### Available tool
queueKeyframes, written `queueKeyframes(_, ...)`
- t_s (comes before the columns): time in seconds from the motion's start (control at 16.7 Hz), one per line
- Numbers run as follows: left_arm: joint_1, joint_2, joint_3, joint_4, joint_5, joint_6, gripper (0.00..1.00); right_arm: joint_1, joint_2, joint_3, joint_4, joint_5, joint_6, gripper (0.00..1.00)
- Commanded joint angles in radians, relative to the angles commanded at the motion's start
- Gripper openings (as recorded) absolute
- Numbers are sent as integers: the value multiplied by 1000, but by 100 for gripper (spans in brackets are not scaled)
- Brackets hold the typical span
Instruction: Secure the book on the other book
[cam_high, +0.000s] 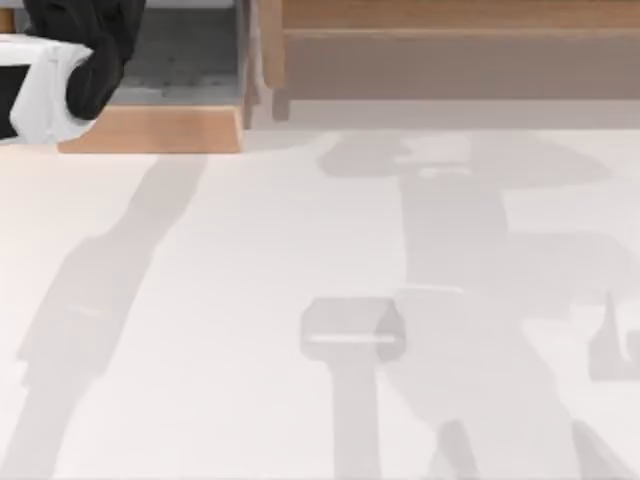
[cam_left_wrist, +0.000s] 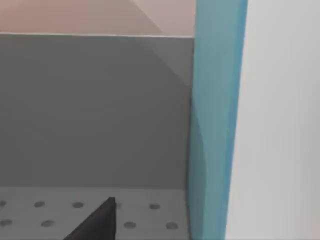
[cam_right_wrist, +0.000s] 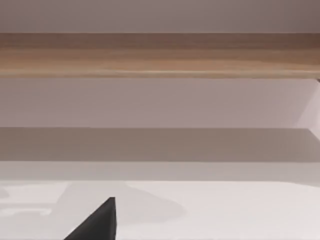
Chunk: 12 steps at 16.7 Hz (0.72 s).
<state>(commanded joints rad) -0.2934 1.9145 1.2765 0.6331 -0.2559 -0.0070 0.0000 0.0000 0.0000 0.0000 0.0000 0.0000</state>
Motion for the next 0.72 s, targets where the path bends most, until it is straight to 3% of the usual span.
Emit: queueKeyframes(0.72, 2, -19, 30, -44, 2, 0, 100, 0, 0, 0, 0, 0, 0, 100)
